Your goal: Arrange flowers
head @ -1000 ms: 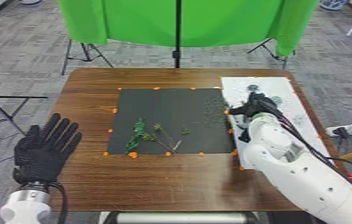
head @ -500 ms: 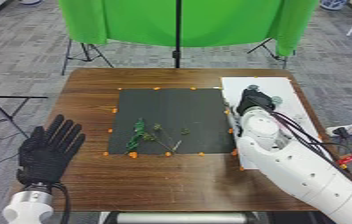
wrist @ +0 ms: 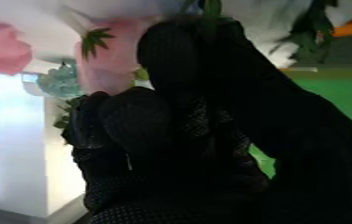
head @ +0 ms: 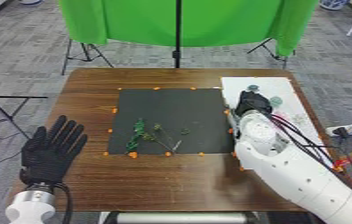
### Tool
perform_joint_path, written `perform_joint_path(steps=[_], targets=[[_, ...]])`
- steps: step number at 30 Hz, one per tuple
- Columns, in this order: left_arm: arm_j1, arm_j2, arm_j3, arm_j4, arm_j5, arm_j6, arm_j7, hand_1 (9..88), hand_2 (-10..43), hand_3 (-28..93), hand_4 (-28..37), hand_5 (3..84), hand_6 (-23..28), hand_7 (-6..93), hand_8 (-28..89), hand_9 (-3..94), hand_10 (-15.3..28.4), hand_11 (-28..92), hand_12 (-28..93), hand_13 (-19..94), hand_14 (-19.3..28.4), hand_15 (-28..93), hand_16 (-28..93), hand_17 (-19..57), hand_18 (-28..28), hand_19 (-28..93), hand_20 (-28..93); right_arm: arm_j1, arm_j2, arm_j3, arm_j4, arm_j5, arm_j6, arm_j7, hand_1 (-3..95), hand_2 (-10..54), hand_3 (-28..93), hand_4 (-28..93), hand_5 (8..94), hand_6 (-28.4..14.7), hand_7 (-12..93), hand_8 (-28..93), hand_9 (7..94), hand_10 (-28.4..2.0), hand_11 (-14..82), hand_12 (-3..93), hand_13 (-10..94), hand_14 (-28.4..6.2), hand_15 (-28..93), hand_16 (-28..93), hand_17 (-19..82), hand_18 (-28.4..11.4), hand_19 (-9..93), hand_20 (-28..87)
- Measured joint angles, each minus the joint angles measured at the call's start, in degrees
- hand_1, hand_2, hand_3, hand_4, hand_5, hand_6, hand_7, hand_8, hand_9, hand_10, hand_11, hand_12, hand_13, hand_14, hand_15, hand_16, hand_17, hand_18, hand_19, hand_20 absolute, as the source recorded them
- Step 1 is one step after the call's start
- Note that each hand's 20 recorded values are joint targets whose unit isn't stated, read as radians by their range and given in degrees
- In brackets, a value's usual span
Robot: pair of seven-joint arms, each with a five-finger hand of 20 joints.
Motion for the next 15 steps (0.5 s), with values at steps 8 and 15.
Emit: perform_joint_path(steps=[8, 15], targets=[[0.48, -0.07, -0.28, 0.00, 0.00, -0.36, -0.44, 26.8, 15.2, 77, -28.2, 43.5, 8.7, 7.6, -7, 35.4, 14.0, 15, 11, 27, 13.7, 26, -4, -3.7, 11.8, 22, 14, -12.71, 0.45, 10.80, -14.44, 10.41, 3.58, 1.77, 46.9, -9.5, 81, 4, 78.3, -3.1, 46, 20, 89.6, -12.3, 21.7, 48.6, 80, -9.6, 63, 42, 42, -28.4, 93, 46], [0.46, -0.04, -0.52, 0.12, 0.06, -0.49, -0.77, 26.5, 15.4, 77, -28.2, 43.4, 8.6, 7.6, -7, 35.5, 14.0, 15, 11, 27, 13.7, 26, -3, -3.7, 11.8, 22, 14, -15.63, -2.93, 15.23, -22.04, 11.39, 4.82, 6.05, 48.1, -9.5, 79, 0, 76.3, -2.6, 50, 19, 89.5, -11.9, 21.3, 48.3, 80, -9.7, 63, 41, 43, -28.4, 93, 47]])
